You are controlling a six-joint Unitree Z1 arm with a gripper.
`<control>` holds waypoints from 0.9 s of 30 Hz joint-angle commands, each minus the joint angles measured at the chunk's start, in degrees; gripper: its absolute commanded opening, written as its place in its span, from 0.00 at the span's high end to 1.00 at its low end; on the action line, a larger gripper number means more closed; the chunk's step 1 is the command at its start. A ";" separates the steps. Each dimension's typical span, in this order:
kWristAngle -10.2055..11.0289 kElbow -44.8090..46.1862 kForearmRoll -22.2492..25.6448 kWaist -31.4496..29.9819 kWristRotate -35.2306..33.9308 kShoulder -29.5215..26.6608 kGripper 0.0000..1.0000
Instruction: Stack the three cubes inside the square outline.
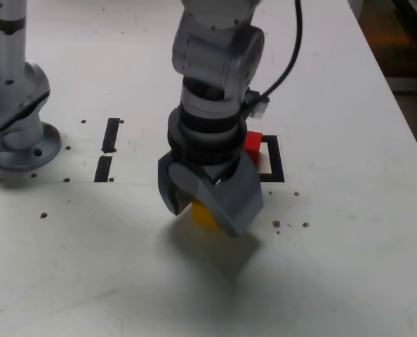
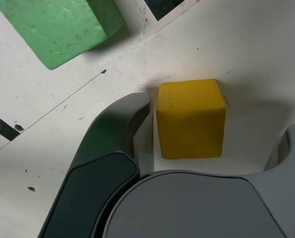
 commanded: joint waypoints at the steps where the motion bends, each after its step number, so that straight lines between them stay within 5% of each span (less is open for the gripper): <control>1: -0.18 -0.30 -0.23 -0.15 -0.04 0.43 0.33; 11: -0.71 -0.60 -2.51 -0.14 -0.34 1.68 0.85; 20: -0.50 1.15 -0.81 -0.15 -2.17 0.17 0.94; 27: 2.41 -0.26 5.99 -0.14 -8.52 -4.12 0.94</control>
